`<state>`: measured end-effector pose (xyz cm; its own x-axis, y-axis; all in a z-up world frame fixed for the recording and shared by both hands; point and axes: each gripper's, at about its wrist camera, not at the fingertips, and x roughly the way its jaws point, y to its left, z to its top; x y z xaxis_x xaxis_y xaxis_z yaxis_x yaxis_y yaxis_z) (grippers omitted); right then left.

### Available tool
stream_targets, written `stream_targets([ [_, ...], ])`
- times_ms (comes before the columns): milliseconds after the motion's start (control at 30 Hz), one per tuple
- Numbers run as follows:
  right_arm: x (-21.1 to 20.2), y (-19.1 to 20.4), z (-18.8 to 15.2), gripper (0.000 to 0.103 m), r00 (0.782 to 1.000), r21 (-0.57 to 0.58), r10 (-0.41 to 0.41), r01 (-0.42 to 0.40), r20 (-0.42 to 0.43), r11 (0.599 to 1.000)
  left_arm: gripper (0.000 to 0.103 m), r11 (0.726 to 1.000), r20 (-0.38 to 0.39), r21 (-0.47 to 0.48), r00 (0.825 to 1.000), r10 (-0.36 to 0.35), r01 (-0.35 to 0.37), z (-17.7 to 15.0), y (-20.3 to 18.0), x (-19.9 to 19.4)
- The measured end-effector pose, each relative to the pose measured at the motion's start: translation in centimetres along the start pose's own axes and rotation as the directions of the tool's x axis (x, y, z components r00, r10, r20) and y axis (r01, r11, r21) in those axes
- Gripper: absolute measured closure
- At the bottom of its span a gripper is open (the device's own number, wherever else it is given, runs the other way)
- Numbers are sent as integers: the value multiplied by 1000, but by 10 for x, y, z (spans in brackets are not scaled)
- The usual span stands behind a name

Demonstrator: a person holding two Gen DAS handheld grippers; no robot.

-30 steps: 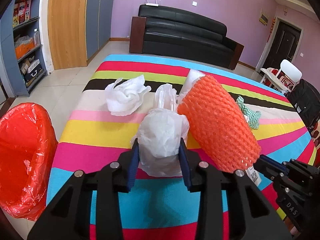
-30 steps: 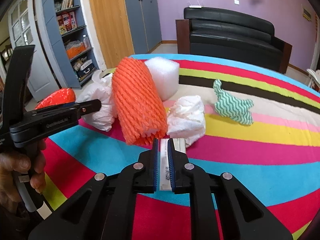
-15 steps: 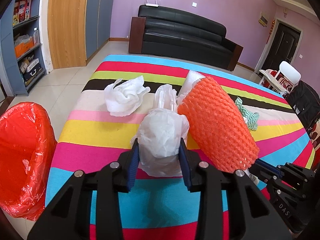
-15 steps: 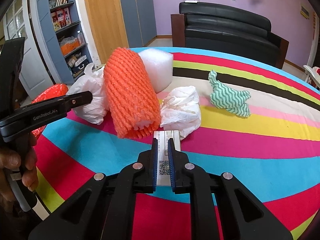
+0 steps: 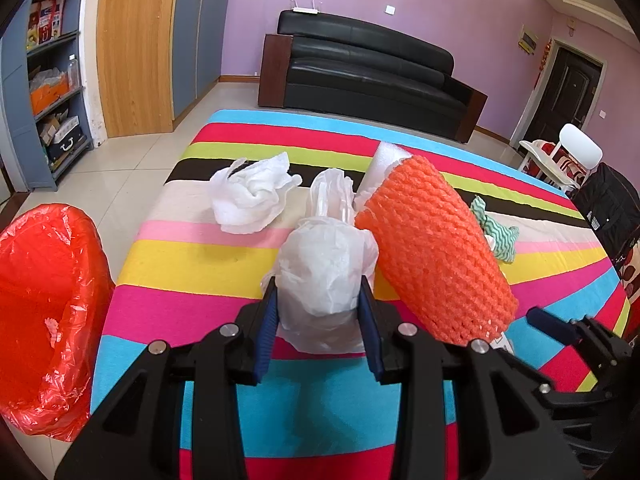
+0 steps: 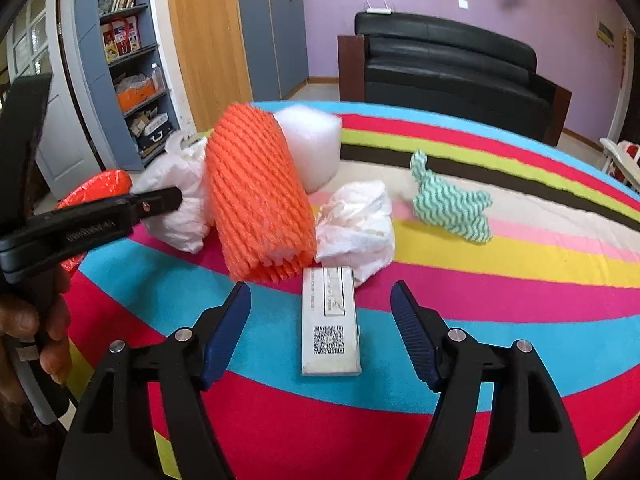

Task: Collect trash
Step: 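Grasp the white plastic bag with the left tool while the right tool grasps the small carton, then carry the plastic bag and carton over the red bin and open both tools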

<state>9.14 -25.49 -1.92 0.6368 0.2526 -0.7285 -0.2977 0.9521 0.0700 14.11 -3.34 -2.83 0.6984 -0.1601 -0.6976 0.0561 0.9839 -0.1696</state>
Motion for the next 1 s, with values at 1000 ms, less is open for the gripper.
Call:
stream_targets([
  [1000,-32,-6,23,70,991,15,-31,29,127,999,67,997,109,-69,994,31,-24,10,29,-39],
])
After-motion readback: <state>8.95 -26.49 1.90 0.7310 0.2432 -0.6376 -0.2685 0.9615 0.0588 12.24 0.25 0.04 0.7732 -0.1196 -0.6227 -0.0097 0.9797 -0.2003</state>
